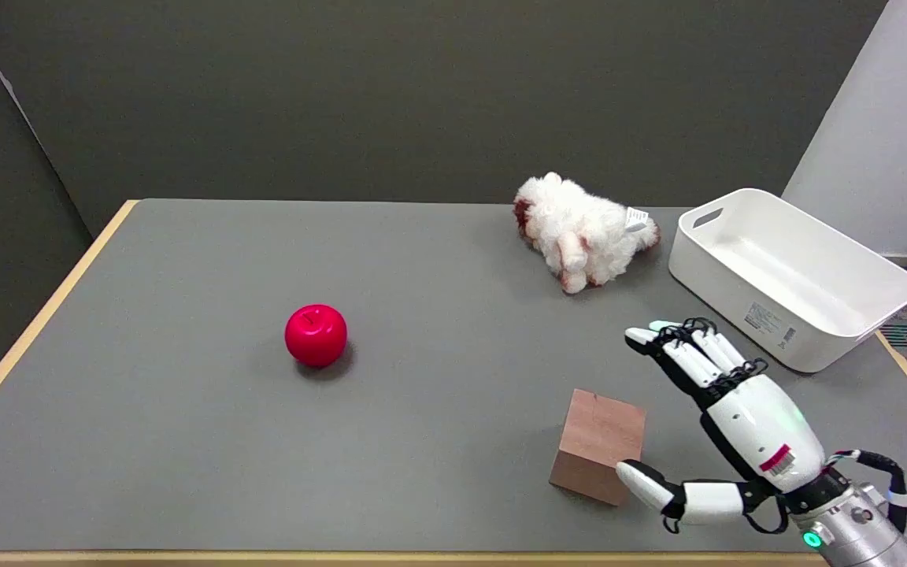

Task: Pick up wooden cube.

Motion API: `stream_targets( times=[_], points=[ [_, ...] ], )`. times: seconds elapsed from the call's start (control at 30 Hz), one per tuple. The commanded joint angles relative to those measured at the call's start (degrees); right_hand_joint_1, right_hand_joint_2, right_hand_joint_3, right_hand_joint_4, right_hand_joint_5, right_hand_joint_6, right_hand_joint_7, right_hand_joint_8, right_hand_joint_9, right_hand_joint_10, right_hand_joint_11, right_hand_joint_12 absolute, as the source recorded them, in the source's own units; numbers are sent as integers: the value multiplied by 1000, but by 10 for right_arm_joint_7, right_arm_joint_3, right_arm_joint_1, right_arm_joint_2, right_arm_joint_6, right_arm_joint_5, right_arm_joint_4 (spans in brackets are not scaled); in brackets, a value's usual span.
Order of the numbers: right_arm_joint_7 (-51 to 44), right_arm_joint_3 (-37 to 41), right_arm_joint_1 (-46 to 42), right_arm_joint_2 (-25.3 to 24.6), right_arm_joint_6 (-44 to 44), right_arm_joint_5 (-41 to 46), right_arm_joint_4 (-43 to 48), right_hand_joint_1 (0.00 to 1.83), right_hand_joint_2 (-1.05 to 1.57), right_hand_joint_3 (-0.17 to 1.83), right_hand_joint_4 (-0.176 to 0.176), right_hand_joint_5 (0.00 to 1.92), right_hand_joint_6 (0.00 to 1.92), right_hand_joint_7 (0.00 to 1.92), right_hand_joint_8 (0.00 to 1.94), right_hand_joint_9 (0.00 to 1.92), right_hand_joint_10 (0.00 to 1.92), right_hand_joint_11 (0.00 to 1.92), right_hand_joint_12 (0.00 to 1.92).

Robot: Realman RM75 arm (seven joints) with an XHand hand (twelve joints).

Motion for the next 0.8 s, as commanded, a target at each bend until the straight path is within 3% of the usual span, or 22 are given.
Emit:
stream_targets(
  times=[0.03, 0.1, 0.17, 0.4, 0.6, 0.8],
  points=[
    [-90, -76, 43, 0, -82, 30, 52, 581, 618, 771, -102, 139, 327, 46, 305, -1, 250, -1, 605],
    [-104, -83, 47, 0, -88, 31, 53, 599, 620, 774, -101, 125, 316, 16, 299, -1, 169, -1, 534],
    [-108, -89, 50, 0, -90, 36, 53, 604, 547, 882, -98, 55, 349, 25, 151, -1, 14, -1, 415],
    [-124, -101, 52, 0, -87, 50, 51, 470, 557, 778, -112, 18, 181, -1, 0, -1, -1, -1, 111],
    [-124, -101, 49, 3, -77, 60, 46, 445, 564, 780, -112, 14, 165, -1, 0, -1, -1, -1, 107],
    [-124, -101, 52, 4, -88, 89, 33, 399, 543, 804, -111, 23, 136, -1, 30, -1, -1, -1, 298]
  ],
)
